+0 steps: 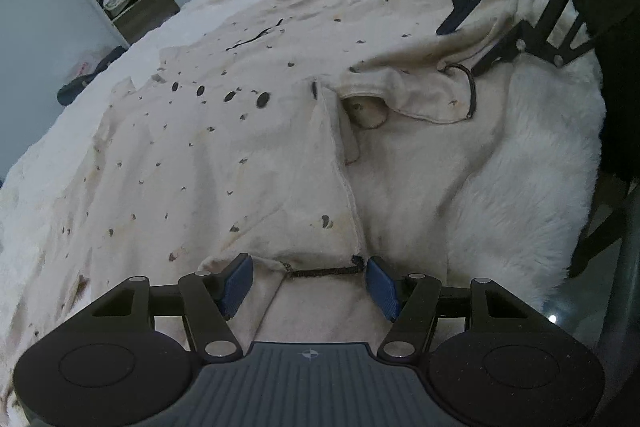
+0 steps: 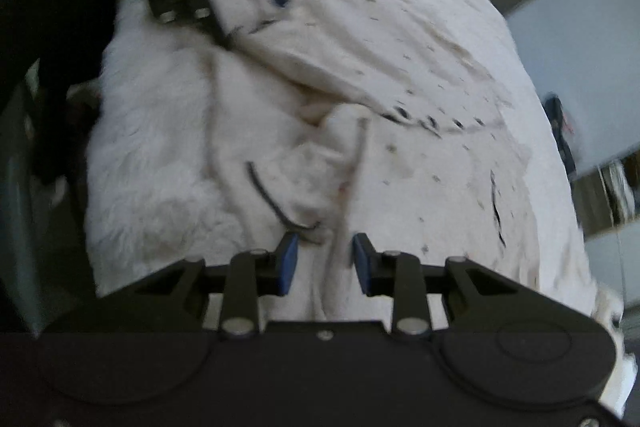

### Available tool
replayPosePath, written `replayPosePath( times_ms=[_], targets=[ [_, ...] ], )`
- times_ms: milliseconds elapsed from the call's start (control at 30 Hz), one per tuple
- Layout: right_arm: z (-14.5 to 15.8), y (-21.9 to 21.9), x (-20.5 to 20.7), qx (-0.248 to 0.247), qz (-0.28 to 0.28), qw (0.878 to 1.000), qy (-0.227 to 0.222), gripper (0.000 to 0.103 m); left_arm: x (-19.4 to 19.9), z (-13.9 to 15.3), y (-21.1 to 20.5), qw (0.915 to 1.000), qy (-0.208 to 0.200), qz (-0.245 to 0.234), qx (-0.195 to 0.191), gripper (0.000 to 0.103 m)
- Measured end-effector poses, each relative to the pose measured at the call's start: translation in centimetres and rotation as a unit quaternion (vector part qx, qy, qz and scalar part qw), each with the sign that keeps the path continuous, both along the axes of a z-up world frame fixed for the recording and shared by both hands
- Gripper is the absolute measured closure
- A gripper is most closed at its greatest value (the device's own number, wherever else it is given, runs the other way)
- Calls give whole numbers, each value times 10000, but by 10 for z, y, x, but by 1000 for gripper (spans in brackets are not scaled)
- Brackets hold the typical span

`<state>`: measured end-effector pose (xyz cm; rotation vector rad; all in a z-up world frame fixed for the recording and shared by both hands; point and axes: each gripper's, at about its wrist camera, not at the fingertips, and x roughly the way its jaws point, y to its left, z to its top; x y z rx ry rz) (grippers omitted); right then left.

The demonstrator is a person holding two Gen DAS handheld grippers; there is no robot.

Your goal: Fold clothes

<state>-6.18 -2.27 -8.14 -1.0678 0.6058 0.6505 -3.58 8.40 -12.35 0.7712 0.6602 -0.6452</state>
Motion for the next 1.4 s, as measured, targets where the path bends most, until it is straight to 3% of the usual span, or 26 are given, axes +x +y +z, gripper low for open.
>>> replayPosePath(
  times_ms=[67, 133, 200, 233, 300, 367, 467, 567, 667, 767, 867, 900, 967, 1000, 1033, 1067, 1167, 1267, 1300, 1400],
  targets=[
    [-8, 9, -6, -202, 302, 9992, -180, 71, 1, 1, -5, 10000, -60, -14, 8, 48],
    [-14, 17, -8, -326, 532, 9972, -410, 71, 5, 4, -10, 10000, -53, -47, -12, 77],
    [-15, 19, -11, -355, 670, 9957, -533, 71, 9, 6, -15, 10000, -16, -74, 16, 95],
    [-15, 20, -13, -378, 772, 9944, -611, 74, 11, 8, -17, 9999, -42, -104, 6, 96],
    [-17, 23, -13, -396, 905, 9935, -570, 83, 13, 14, -19, 9998, -28, -161, -87, 97],
    [-20, 24, -15, -389, 1011, 9925, -573, 103, 12, 31, -19, 9994, -10, -198, -271, 98],
    [-12, 22, -21, -170, 1026, 9930, -553, 103, 12, 56, -17, 9978, 10, -196, -636, 98],
    [8, 17, -27, 378, 853, 9949, -371, 103, 9, 94, -13, 9931, -20, -140, -1164, 98],
    [29, 15, -31, 881, 700, 9935, -200, 103, 8, 120, -17, 9887, -96, -306, -1462, 100],
    [49, 17, -38, 1460, 601, 9874, -60, 103, 7, 128, -23, 9875, -28, -501, -1495, 100],
    [46, 24, -45, 1550, 537, 9864, 49, 103, 8, 116, -28, 9866, 291, -553, -1504, 99],
    [41, 26, -46, 1503, 541, 9871, 107, 102, 7, 107, -28, 9894, 270, -489, -1342, 99],
    [33, 26, -49, 1507, 410, 9876, 168, 85, 5, 89, -27, 9939, 228, -362, -1018, 90],
    [33, 22, -50, 1574, 326, 9868, 190, 78, 7, 83, -26, 9944, 261, -311, -972, 72],
    [35, 15, -51, 1712, 215, 9847, 224, 65, 8, 73, -20, 9932, 436, -220, -1060, 56],
    [37, 6, -51, 1895, 74, 9815, 264, 60, 10, 63, -14, 9914, 610, -128, -1150, 55],
    [44, -19, -43, 2397, -457, 9687, 456, 59, 12, 47, -9, 9802, 1086, 188, -1644, 55],
    [46, -41, -31, 2828, -984, 9525, 550, 59, 18, 27, -18, 9765, 1268, 452, -1685, 56],
    [47, -46, -29, 2925, -1076, 9487, 535, 58, 20, 20, -23, 9785, 1270, 490, -1548, 62],
    [47, -58, -25, 3248, -1365, 9346, 496, 58, 23, 14, -36, 9804, 1371, 473, -1331, 95]
  ],
)
